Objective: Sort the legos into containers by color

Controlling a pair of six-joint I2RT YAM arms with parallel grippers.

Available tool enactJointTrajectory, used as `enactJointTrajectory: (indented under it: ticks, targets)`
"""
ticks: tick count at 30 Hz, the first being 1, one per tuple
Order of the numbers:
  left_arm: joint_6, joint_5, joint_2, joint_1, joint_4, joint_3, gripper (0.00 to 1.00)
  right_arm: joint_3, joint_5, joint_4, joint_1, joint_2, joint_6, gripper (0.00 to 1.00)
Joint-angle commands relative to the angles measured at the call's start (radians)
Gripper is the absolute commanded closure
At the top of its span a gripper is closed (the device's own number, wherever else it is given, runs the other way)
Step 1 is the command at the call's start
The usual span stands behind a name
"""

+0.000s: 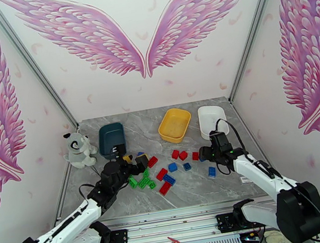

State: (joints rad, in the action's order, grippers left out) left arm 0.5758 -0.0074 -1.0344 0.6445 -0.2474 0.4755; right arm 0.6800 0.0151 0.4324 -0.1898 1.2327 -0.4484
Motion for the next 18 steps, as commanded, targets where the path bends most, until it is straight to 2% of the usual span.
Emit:
enactJointTrajectory:
  ticks: [1,9,18]
  targets:
    - [-0.013,0.038,-0.060,0.019,-0.030,0.041,0.01,0.034,0.009,0.016,-0.009,0.044,0.014,0.36]
    - [0.001,0.058,-0.134,0.039,-0.056,0.056,0.01,0.056,0.009,0.016,-0.013,0.119,0.014,0.43]
    - [0.002,0.055,-0.138,0.045,-0.060,0.059,0.01,0.084,0.014,0.018,-0.032,0.176,0.021,0.38]
